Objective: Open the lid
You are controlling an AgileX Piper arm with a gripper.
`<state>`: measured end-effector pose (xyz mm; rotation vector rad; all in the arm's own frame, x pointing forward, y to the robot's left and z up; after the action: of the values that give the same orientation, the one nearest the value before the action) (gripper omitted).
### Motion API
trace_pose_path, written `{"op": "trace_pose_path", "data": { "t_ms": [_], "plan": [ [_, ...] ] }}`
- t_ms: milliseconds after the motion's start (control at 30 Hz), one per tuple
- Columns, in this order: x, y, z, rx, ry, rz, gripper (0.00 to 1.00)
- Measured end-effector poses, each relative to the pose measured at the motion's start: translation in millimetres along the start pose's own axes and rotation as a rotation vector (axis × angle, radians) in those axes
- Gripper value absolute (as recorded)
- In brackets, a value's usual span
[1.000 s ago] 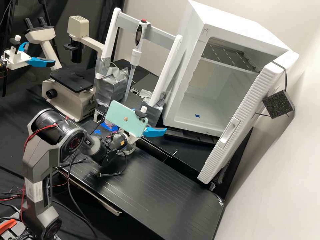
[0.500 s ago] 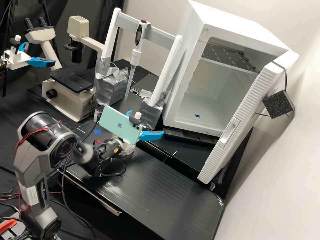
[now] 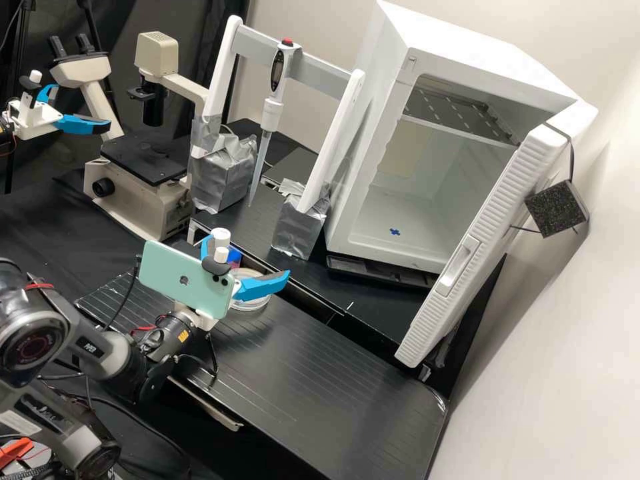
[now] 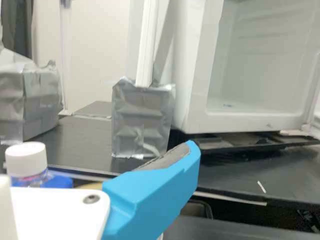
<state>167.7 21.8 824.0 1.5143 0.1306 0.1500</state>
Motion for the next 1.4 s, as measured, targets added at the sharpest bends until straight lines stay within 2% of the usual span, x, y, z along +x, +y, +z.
{"op": "trace_pose_path", "data": {
  "t_ms": [167,333,467,833,1400],
  "plan": [
    [-3.7,5.4,7.4,0.015,-0.025,0.000,1.00],
    [-4.5,3.5,9.3,-0.001,-0.022,-0.034,1.00],
    [-5.2,1.6,11.9,0.001,-0.025,-0.065,1.00],
    [-7.4,4.1,19.7,-0.002,-0.063,-0.064,1.00],
    [-6.1,0.8,19.6,0.007,-0.057,-0.085,1.00]
  ]
}}
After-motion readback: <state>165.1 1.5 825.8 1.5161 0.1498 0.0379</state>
